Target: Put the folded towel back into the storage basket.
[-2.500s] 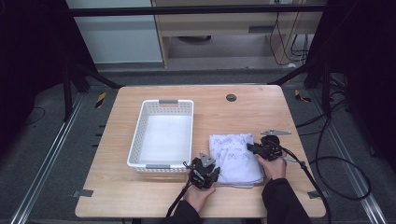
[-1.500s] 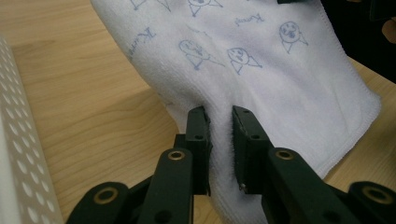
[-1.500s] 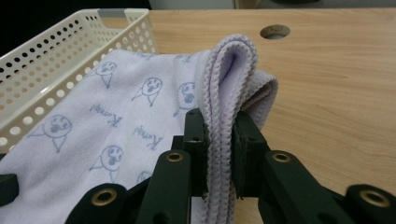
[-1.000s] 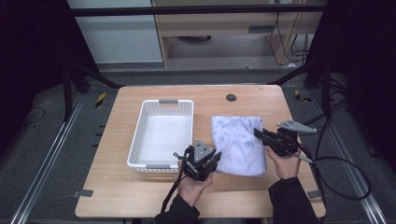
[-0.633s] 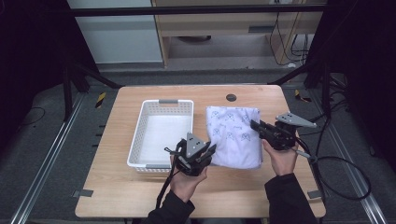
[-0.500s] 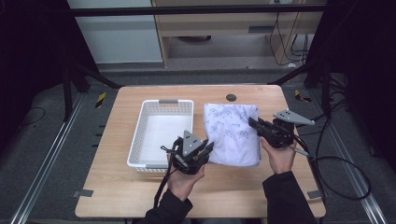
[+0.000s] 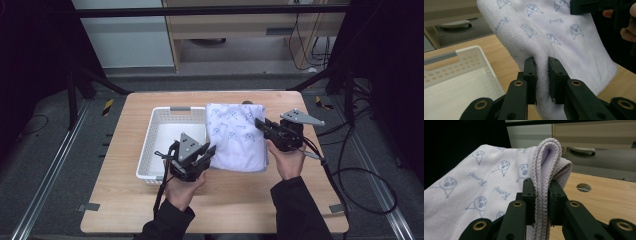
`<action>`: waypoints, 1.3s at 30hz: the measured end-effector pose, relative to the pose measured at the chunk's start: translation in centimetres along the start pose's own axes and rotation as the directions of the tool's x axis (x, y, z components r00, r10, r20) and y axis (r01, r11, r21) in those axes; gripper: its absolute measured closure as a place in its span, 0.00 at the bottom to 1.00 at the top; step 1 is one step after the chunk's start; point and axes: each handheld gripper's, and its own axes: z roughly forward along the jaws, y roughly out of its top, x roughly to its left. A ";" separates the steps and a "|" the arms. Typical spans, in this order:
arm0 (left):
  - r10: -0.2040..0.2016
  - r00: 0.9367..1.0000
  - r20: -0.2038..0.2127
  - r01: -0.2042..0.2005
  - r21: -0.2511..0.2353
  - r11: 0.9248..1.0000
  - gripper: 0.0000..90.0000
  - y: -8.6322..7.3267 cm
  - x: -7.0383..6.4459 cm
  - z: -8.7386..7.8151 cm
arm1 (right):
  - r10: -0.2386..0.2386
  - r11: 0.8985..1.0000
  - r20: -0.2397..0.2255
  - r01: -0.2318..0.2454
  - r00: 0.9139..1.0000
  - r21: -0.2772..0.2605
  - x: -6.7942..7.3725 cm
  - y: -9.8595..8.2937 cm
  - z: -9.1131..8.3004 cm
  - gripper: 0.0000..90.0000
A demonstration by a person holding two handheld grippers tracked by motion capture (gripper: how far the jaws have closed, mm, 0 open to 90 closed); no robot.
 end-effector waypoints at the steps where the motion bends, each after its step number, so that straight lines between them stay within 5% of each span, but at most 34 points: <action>1: -0.003 1.000 -0.001 0.003 -0.003 1.000 0.85 0.1 0.3 -0.2 | -0.001 1.000 -0.001 0.001 1.000 -0.002 0.2 0.2 0.1 0.87; 39: -0.065 0.994 -0.087 0.062 -0.039 0.997 0.85 0.2 7.1 -5.0 | -0.036 0.999 -0.054 0.036 0.998 0.002 6.4 2.8 5.9 0.87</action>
